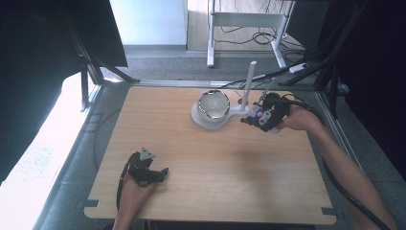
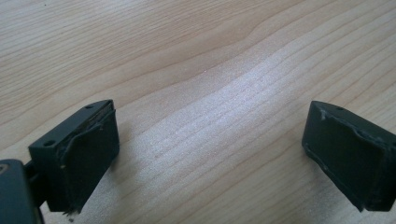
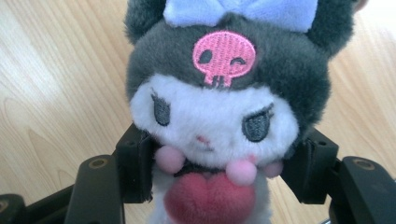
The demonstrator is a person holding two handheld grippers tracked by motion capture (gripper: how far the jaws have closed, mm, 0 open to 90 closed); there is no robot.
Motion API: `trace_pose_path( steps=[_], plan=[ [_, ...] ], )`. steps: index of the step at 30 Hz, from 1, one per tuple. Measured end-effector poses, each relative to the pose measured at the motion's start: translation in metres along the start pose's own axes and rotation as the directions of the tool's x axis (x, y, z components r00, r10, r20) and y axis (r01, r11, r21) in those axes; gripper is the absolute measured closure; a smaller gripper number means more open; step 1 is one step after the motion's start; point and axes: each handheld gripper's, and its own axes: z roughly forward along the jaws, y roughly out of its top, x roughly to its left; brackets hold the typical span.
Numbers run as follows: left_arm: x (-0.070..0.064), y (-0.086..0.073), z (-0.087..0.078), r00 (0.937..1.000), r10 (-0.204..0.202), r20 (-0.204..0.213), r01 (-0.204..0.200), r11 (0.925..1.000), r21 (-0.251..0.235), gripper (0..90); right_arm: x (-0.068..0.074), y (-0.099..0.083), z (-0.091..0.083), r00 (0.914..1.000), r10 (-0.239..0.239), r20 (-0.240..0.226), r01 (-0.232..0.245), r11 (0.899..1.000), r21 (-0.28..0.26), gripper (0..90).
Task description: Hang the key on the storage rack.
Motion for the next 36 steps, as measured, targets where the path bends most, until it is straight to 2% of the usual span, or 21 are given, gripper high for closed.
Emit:
trace_pose_path(
  steps=[4,12,18,19,23,32,36],
  plan=[
    [0.0,0.0,0.0,1.0,0.0,0.001,0.0,1.0,0.0,4.0,-0.008,0.0,-0.007,0.9999,0.013,0.006,-0.013,1.0,-0.012,36.3],
    [0.0,0.0,0.0,1.0,0.0,0.001,0.0,1.0,0.0,3.9,-0.029,-0.002,-0.022,0.9973,0.07,0.023,-0.069,0.997,-0.025,36.3],
    [0.0,0.0,0.0,1.0,0.0,0.002,0.0,1.0,0.002,4.0,-0.043,-0.001,-0.029,0.9935,0.108,0.037,-0.107,0.994,-0.031,36.4],
    [0.0,0.0,0.0,1.0,0.0,0.002,0.0,1.0,0.002,4.0,-0.049,0.0,-0.031,0.9917,0.121,0.043,-0.12,0.992,-0.034,36.4],
    [0.0,0.0,0.0,1.0,0.0,0.002,0.0,1.0,0.002,4.0,-0.057,0.0,-0.034,0.9903,0.133,0.042,-0.131,0.991,-0.041,36.4],
    [0.0,0.0,0.0,1.0,0.0,0.002,0.0,1.0,0.002,3.9,-0.08,0.008,-0.042,0.9839,0.164,0.07,-0.16,0.985,-0.064,36.6],
    [0.0,0.0,0.0,1.0,0.0,0.002,0.0,1.0,0.002,3.9,-0.086,0.011,-0.045,0.9802,0.181,0.08,-0.176,0.982,-0.069,36.7]
  ],
)
